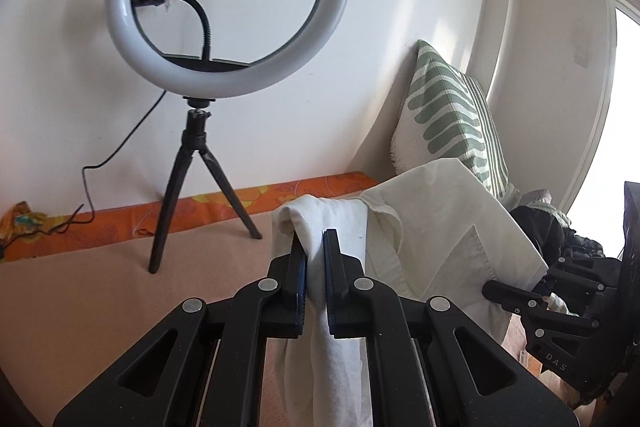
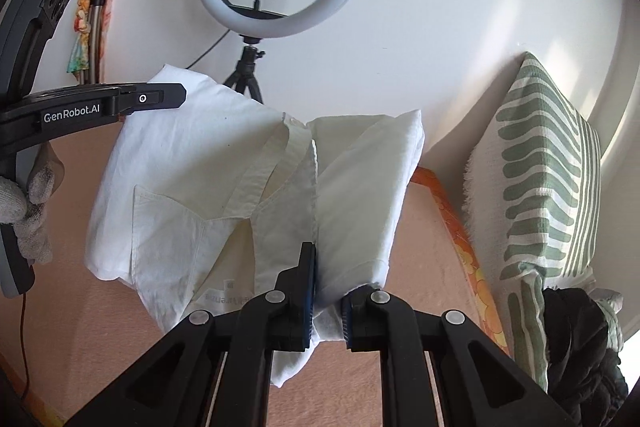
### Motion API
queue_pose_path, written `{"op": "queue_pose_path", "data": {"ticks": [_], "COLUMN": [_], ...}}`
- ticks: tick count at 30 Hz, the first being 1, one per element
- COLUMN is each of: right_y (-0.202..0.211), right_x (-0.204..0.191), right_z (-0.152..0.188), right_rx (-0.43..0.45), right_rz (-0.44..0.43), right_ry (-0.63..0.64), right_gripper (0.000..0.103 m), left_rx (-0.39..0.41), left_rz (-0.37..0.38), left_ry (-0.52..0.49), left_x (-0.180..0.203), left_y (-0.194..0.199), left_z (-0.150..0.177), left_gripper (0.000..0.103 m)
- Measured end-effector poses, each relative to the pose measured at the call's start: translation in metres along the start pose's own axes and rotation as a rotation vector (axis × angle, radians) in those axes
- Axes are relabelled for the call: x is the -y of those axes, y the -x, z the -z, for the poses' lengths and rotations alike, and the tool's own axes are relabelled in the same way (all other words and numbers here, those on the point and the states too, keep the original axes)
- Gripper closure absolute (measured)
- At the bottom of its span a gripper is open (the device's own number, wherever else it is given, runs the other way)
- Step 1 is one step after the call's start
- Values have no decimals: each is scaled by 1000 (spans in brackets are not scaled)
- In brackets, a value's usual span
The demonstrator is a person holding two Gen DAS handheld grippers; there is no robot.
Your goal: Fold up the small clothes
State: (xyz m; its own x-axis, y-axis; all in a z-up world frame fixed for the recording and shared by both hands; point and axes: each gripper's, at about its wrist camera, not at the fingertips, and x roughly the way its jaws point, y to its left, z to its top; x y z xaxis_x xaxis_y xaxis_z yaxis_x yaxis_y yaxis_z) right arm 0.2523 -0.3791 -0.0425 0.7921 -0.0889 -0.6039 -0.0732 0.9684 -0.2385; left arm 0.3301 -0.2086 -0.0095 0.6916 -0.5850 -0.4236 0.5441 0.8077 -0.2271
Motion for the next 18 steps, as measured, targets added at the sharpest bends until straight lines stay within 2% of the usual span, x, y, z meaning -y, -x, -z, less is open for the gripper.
{"op": "queue_pose_path", "data": {"ticks": [6, 10, 15, 18], "right_y": [-42, -71, -107, -116], "right_x": [43, 65, 76, 77], "right_z": [-11, -20, -20, -15], "right_rx": [-37, -55, -106, -125], "right_rz": [55, 57, 83, 114], "right_ry": [4, -1, 2, 4], "right_gripper": [94, 94, 93, 88], "left_rx": [-29, -62, -81, -88], "left_rz": [4, -6, -48, -74], "left_ry": [18, 28, -14, -41], "left_x": [8, 7, 9, 11], "left_y": [-52, -79, -98, -101], "left_z": [-5, -4, -4, -3], "left_gripper": [97, 97, 97, 93]}}
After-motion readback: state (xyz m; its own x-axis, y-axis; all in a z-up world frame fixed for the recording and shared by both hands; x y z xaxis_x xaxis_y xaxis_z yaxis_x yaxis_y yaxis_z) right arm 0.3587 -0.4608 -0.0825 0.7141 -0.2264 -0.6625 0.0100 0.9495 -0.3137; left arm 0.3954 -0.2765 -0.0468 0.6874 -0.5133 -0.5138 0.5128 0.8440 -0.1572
